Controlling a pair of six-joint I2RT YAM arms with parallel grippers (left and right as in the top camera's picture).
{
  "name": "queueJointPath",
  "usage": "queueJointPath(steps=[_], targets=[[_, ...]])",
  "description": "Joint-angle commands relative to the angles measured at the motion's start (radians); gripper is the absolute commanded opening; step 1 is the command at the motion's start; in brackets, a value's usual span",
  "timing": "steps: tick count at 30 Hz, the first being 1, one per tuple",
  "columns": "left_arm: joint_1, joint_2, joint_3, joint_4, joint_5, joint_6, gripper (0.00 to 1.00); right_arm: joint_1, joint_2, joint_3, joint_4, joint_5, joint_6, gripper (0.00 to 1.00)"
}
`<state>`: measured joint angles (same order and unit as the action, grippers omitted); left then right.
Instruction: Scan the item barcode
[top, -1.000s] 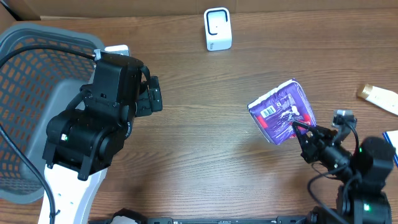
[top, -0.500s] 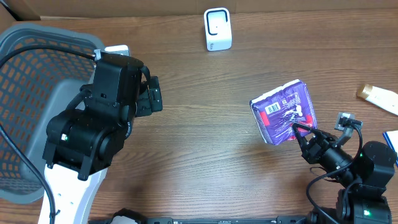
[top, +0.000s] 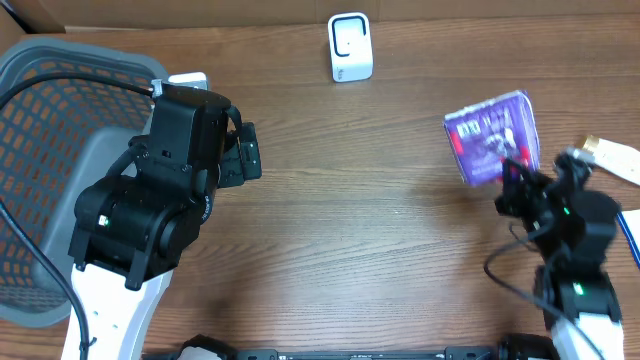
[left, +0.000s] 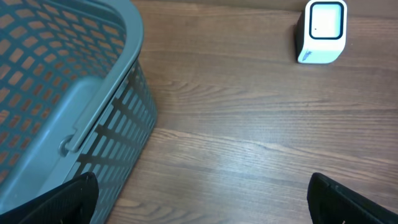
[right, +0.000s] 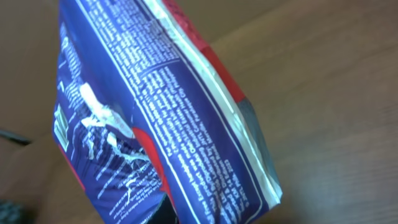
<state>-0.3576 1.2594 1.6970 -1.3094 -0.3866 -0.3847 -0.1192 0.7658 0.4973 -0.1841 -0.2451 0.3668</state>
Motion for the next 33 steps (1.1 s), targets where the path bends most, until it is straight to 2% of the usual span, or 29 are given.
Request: queueJointPath(steps=[1, 5, 11, 17, 22, 28, 33], targets=[[0.005, -0.003, 0.019, 0.004, -0.013, 0.014, 1.0, 0.113, 0.251, 0.037, 0.227, 0.151, -0.028, 0.04], [0.005, -0.003, 0.019, 0.004, -0.013, 0.015, 1.0, 0.238, 0.507, 0.219, 0.262, 0.338, -0.134, 0.04], [0.005, -0.003, 0.019, 0.004, -0.013, 0.015, 1.0, 0.356, 0.822, 0.624, 0.196, 0.546, -0.355, 0.04], [0.005, -0.003, 0.019, 0.004, -0.013, 0.015, 1.0, 0.402, 1.041, 0.913, 0.274, 0.768, -0.709, 0.04], [0.005, -0.003, 0.019, 0.004, -0.013, 0.015, 1.0, 0.441, 1.144, 0.96, 0.534, 0.824, -1.065, 0.04], [0.005, -0.003, 0.019, 0.004, -0.013, 0.015, 1.0, 0.483, 1.255, 0.96, 0.784, 0.819, -1.349, 0.04], [0.005, -0.003, 0.019, 0.004, -0.013, 0.014, 1.0, 0.507, 1.367, 0.96, 0.934, 0.774, -1.505, 0.04]])
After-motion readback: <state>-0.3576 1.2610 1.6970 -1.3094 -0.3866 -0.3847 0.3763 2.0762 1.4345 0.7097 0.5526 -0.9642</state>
